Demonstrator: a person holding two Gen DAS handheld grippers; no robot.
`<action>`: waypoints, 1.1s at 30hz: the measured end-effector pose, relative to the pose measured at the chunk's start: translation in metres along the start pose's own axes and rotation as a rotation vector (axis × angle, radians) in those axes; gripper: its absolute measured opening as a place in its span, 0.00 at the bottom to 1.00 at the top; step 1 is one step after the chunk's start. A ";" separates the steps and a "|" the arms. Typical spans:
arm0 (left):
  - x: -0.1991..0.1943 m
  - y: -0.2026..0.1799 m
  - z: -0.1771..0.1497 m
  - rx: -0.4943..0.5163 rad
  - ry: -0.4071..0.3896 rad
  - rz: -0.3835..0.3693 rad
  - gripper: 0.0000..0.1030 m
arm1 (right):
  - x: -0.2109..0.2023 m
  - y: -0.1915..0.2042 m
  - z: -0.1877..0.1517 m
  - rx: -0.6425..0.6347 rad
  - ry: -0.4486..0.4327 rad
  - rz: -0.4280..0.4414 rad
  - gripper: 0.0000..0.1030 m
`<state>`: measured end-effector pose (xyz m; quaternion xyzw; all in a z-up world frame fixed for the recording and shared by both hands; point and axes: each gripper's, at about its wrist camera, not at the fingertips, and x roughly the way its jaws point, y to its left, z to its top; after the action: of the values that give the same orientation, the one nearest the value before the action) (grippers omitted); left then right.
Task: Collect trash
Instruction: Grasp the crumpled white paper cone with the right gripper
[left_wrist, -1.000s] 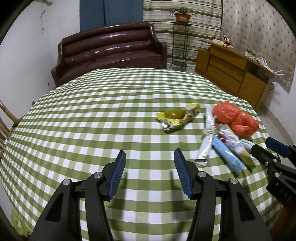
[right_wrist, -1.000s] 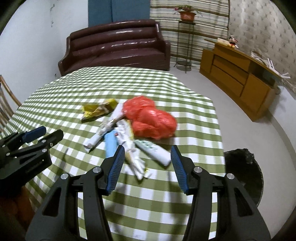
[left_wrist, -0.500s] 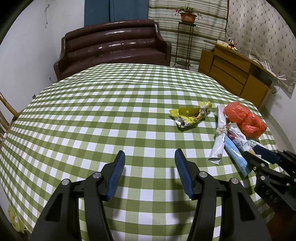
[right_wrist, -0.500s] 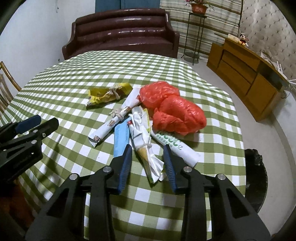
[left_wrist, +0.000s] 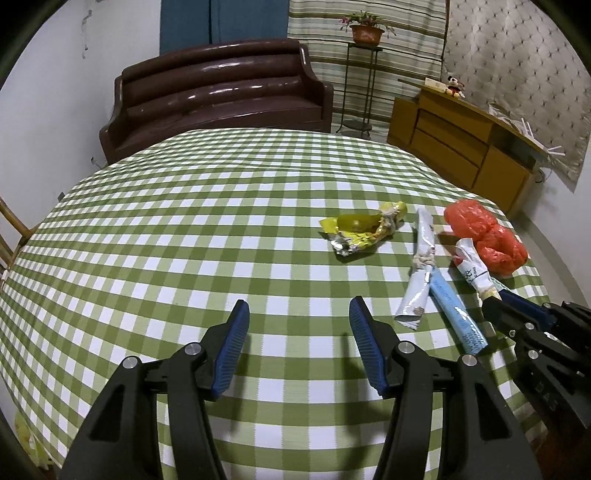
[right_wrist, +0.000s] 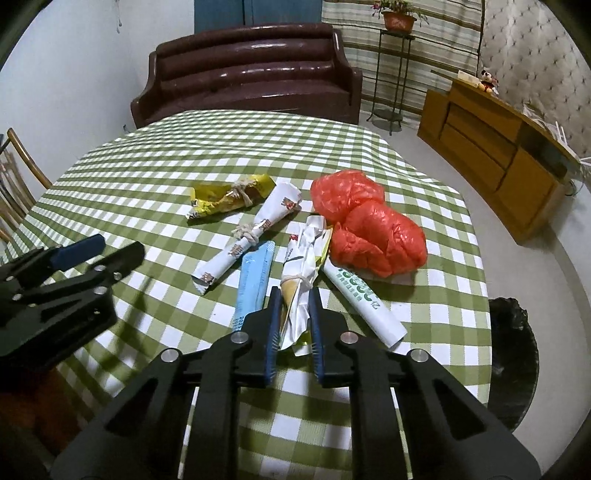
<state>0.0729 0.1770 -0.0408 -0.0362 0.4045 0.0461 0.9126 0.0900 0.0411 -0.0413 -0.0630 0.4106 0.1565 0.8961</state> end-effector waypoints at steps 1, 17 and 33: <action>-0.001 -0.002 0.000 0.001 0.000 -0.001 0.54 | -0.003 0.000 0.000 0.002 -0.006 0.002 0.14; 0.001 0.002 0.001 -0.006 -0.002 0.012 0.54 | 0.010 -0.004 -0.008 0.013 0.039 0.006 0.25; 0.000 0.010 -0.001 -0.011 0.001 0.012 0.54 | 0.009 0.009 0.001 -0.035 0.009 -0.004 0.18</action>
<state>0.0712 0.1873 -0.0421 -0.0389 0.4048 0.0537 0.9120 0.0936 0.0515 -0.0471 -0.0801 0.4119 0.1614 0.8932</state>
